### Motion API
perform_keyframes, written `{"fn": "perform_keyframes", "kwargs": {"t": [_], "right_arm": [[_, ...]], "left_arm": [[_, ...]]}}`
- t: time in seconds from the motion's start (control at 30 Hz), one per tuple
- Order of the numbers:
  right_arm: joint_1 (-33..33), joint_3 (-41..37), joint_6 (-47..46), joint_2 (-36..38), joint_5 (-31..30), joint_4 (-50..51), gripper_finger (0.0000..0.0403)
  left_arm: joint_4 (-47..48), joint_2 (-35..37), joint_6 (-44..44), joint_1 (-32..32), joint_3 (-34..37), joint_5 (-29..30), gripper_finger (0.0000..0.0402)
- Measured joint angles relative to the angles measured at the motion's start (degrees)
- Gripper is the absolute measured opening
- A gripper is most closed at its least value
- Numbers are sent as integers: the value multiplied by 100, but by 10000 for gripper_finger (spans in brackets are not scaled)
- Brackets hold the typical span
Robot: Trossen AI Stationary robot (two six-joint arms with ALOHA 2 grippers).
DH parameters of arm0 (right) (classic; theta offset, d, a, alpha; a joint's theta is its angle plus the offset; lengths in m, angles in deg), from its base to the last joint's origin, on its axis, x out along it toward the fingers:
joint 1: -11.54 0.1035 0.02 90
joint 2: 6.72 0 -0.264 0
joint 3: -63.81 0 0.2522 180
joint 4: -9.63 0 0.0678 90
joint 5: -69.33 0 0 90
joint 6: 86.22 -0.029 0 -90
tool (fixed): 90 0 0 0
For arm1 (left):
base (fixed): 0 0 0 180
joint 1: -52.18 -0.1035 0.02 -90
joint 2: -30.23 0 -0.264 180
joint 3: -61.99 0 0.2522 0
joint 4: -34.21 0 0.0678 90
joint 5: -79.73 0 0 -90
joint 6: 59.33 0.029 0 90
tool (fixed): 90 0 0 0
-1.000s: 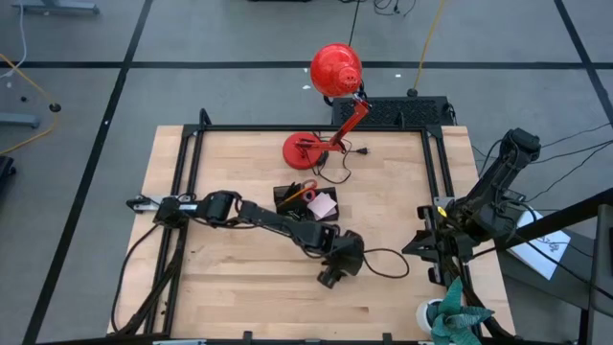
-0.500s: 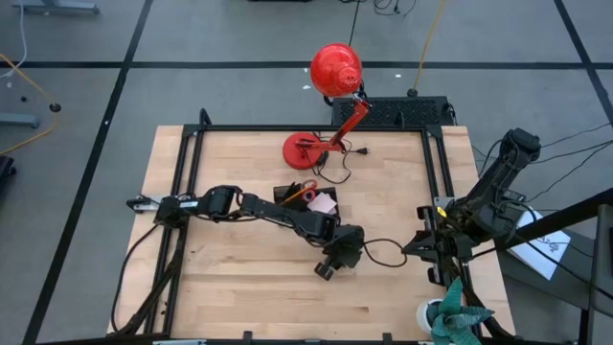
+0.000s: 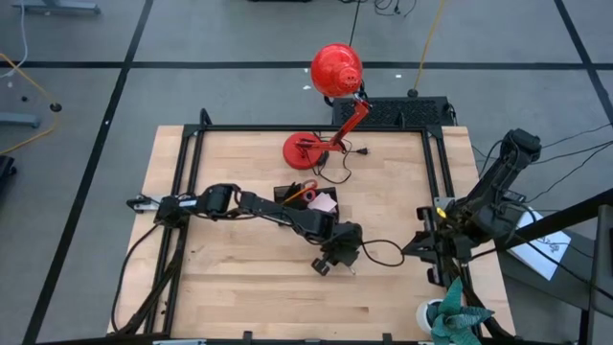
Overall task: Pick and place office supplies into organizer
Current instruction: Put the yellow pencil into the desk organizer
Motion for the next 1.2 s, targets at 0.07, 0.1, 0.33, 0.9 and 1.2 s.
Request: {"fn": "perform_keyframes", "kwargs": {"t": [0.07,0.1,0.33,0.9,1.2], "right_arm": [[-2,1,2,-36,0,3,0],[-4,1,5,-49,0,-2,0],[-161,1,-69,-53,0,3,0],[-337,1,-131,-53,2,90,0],[-337,1,-140,-53,14,84,0]], "left_arm": [[-78,15,77,-9,92,-76,106],[-99,19,75,-15,118,-122,106],[-183,19,69,-31,157,-396,101],[-381,52,13,-47,210,-668,41],[-736,453,-38,-98,285,-1102,22]]}}
